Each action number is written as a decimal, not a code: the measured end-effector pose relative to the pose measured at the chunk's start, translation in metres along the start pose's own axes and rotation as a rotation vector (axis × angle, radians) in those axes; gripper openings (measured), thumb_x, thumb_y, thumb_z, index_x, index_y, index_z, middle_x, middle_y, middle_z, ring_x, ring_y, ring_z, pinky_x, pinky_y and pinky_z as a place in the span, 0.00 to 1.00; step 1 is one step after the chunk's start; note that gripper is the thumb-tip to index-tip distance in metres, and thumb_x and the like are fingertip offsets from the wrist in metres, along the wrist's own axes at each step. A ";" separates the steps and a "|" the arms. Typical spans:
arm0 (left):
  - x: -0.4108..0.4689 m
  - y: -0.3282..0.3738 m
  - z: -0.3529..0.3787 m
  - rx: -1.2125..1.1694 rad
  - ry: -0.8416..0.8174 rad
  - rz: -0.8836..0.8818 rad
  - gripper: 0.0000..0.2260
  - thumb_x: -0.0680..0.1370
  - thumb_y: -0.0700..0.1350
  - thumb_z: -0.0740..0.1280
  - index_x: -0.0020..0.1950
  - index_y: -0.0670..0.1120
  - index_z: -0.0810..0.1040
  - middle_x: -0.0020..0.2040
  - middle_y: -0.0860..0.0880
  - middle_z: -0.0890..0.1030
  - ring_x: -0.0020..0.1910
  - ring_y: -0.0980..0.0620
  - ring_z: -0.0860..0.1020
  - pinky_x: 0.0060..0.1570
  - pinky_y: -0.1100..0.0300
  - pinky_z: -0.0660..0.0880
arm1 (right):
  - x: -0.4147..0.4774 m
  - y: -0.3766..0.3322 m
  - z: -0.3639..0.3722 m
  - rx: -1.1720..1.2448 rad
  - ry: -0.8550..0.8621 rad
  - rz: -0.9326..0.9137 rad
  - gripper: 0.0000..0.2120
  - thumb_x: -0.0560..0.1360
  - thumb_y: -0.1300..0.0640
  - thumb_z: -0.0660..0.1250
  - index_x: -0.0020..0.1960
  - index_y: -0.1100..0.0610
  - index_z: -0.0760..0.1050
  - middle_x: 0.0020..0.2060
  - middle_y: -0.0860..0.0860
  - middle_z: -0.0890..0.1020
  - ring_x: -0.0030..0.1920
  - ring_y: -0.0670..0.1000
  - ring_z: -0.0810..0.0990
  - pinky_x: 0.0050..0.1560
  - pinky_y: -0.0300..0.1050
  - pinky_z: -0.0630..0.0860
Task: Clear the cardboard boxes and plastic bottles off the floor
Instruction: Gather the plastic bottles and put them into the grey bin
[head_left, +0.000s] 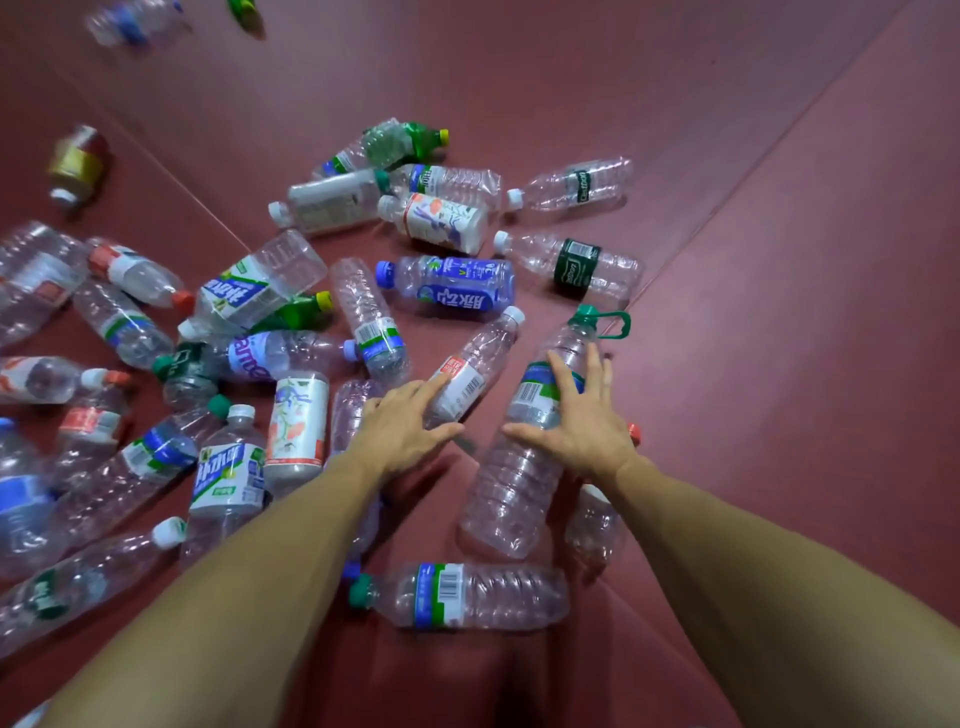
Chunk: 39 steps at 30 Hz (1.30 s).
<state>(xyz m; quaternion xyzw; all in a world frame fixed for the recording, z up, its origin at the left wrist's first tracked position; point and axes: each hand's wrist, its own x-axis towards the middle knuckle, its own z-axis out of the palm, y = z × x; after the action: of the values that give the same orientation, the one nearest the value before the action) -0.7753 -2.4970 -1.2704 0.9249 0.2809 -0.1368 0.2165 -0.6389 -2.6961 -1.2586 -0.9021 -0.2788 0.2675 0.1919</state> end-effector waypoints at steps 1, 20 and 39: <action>0.000 -0.002 -0.001 -0.012 0.006 -0.009 0.33 0.77 0.59 0.69 0.79 0.57 0.60 0.73 0.47 0.71 0.72 0.45 0.67 0.69 0.48 0.61 | -0.001 0.001 0.001 0.022 0.002 0.007 0.54 0.67 0.28 0.70 0.81 0.42 0.43 0.78 0.48 0.31 0.79 0.55 0.33 0.71 0.63 0.65; -0.033 -0.014 0.012 -0.090 -0.075 -0.120 0.38 0.72 0.61 0.74 0.78 0.64 0.59 0.67 0.43 0.73 0.65 0.40 0.74 0.66 0.49 0.71 | -0.018 -0.032 0.018 -0.118 -0.005 -0.001 0.40 0.74 0.32 0.66 0.80 0.44 0.55 0.80 0.52 0.34 0.80 0.59 0.38 0.69 0.60 0.68; -0.039 -0.003 0.027 -0.141 -0.090 -0.117 0.38 0.75 0.61 0.69 0.78 0.68 0.49 0.73 0.45 0.69 0.67 0.39 0.73 0.65 0.44 0.71 | -0.015 -0.013 0.017 -0.098 -0.183 -0.007 0.52 0.66 0.30 0.73 0.80 0.35 0.47 0.77 0.48 0.27 0.80 0.62 0.39 0.74 0.65 0.60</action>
<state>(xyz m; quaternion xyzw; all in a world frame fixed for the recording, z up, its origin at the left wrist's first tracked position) -0.8118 -2.5260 -1.2805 0.8823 0.3333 -0.1705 0.2853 -0.6650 -2.6914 -1.2600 -0.8813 -0.3111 0.3340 0.1221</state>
